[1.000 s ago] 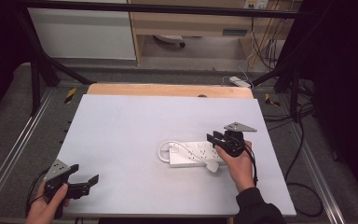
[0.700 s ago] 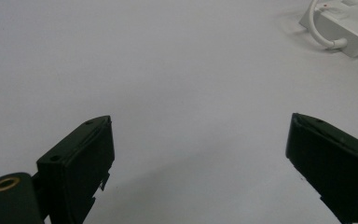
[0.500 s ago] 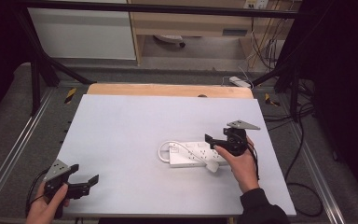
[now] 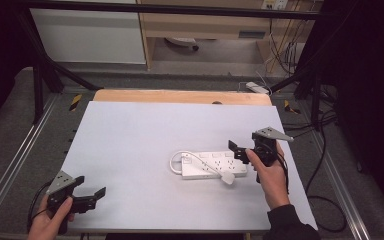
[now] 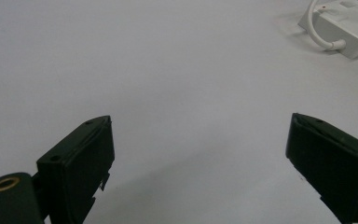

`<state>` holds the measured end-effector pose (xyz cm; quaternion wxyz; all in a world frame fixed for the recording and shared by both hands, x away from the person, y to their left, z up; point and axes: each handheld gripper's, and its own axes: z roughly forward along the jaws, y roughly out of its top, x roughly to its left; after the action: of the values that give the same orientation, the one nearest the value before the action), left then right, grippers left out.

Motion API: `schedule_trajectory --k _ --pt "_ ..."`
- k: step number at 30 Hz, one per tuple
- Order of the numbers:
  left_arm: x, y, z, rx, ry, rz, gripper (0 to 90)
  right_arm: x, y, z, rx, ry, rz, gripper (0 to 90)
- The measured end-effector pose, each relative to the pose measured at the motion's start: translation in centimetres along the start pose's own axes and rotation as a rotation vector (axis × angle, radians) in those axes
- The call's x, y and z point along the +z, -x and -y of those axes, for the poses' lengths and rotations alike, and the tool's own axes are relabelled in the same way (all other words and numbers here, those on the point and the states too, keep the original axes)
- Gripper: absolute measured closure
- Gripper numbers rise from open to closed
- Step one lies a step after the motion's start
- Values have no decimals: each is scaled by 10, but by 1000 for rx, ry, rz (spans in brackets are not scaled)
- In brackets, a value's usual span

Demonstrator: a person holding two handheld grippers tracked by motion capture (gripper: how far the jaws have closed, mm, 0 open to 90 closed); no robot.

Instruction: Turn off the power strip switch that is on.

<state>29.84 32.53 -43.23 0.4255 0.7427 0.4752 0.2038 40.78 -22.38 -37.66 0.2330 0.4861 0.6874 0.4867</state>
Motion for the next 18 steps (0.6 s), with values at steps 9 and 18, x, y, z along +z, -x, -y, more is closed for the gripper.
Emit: schedule_trajectory --k 9,18 --pt "-1 0 0 -2 2 1 80 -16 12 -1 15 41 23 26" --pt "-1 0 0 -2 5 2 80 -30 18 0 4 58 39 29"
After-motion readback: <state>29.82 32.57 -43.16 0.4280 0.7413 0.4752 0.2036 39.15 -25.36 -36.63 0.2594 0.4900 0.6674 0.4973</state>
